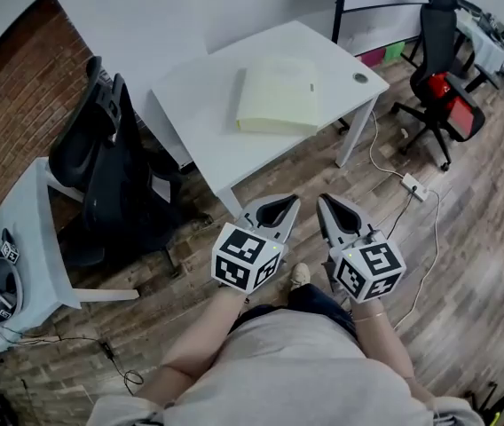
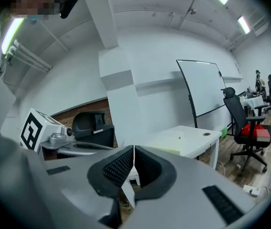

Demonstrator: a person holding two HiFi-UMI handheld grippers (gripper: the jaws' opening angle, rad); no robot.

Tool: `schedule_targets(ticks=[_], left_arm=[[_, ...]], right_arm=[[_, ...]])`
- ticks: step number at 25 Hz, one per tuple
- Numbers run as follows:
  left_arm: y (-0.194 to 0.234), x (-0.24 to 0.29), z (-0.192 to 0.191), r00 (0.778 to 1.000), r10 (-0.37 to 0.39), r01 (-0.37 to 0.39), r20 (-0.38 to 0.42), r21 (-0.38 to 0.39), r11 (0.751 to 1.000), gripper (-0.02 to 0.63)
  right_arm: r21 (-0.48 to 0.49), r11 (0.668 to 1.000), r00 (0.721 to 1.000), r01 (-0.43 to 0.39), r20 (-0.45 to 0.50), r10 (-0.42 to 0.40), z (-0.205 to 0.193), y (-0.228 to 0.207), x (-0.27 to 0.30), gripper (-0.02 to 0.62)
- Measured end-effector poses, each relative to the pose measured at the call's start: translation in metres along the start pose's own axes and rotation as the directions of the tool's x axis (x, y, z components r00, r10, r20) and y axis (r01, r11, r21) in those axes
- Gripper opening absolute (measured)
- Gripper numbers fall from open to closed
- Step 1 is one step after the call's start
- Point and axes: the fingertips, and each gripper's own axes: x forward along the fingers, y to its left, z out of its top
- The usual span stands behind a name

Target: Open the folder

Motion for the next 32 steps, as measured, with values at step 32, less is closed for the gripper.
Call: schedule_targets(ticks=[32], left_arm=[[0.110,0.139,0.030,0.995,0.076,-0.079,-0.058,-0.055,0.995,0.017]], right_arm=[[0.058,0.998,0.995,-0.015,-0.098,0.021,0.009,-0.129,0.117,0.023]])
